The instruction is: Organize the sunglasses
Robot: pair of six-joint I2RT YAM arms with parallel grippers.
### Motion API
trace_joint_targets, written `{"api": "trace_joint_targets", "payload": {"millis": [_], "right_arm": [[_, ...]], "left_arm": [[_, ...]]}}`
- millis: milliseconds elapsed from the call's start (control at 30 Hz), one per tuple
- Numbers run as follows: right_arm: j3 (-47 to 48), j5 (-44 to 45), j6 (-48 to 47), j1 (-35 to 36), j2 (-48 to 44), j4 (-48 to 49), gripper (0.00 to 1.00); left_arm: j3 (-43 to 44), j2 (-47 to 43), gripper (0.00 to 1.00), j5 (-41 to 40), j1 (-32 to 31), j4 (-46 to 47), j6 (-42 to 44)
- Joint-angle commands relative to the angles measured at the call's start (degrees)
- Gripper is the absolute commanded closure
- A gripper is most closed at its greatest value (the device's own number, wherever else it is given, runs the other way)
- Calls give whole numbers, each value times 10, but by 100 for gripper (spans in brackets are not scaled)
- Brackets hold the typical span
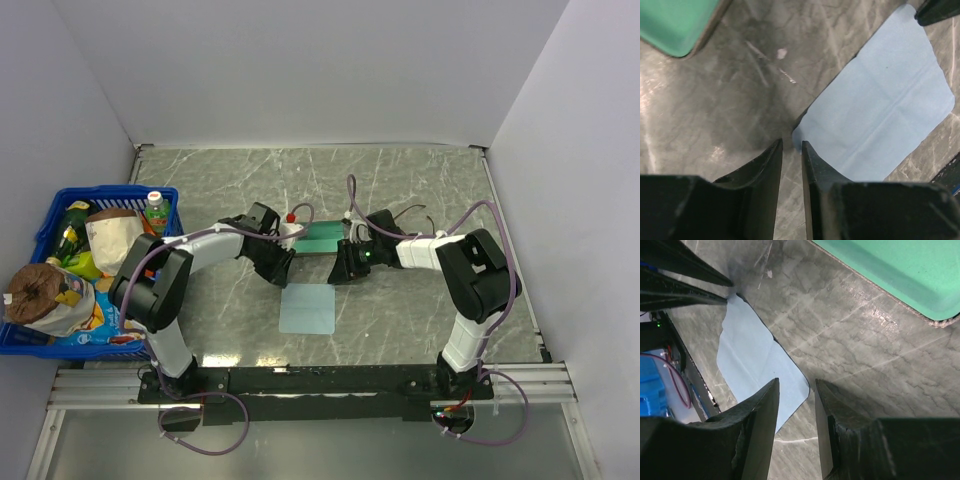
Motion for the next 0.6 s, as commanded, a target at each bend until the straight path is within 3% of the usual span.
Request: {"api": "trace_joint_targets", "payload": {"millis": [0, 333, 567], "right_arm": [[-16, 20, 7, 5, -3, 10, 57], [-26, 24, 11, 3, -16, 13, 57], [-34, 21, 14, -3, -26, 17, 56]], "left_arm": [[-11, 12, 72, 11, 15, 10, -17], [-17, 26, 70, 58, 28, 15, -30], [-26, 30, 59, 89, 45, 22, -35]]}}
